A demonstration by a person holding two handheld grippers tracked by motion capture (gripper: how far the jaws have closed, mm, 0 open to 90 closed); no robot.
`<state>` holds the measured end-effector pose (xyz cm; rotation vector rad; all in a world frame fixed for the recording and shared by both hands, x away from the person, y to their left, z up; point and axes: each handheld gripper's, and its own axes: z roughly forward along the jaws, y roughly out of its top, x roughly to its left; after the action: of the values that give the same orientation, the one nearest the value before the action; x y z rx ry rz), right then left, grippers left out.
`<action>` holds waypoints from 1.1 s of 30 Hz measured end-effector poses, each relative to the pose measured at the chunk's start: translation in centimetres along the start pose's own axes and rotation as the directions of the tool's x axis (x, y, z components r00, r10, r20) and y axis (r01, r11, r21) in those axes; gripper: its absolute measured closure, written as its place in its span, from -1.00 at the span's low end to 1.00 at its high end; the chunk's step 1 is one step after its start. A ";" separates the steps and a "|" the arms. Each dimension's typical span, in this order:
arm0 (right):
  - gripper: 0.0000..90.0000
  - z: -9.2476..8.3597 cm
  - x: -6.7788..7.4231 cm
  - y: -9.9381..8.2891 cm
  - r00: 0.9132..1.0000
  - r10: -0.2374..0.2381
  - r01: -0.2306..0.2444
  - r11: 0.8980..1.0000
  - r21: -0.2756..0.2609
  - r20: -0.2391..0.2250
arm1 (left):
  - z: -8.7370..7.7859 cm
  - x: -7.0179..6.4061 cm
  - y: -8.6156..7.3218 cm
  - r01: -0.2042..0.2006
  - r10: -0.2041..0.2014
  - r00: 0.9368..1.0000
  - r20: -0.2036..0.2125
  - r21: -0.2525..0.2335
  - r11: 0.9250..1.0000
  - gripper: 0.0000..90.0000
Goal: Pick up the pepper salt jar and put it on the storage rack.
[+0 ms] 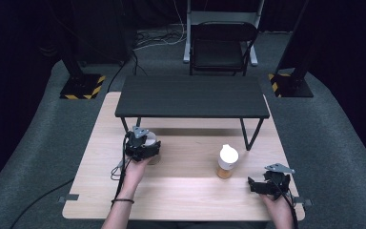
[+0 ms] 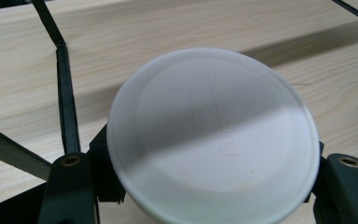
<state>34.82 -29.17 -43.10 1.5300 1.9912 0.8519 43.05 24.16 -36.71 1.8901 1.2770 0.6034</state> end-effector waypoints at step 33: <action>-1.00 0.0 0.0 0.0 1.000 0.000 0.000 1.000 0.000 0.000 | -7.5 0.1 5.5 -0.087 0.088 0.995 0.039 -0.029 0.996 -0.26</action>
<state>34.82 -29.17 -43.09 1.5303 1.9911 0.8519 40.72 25.55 -27.84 1.9337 1.1592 0.6217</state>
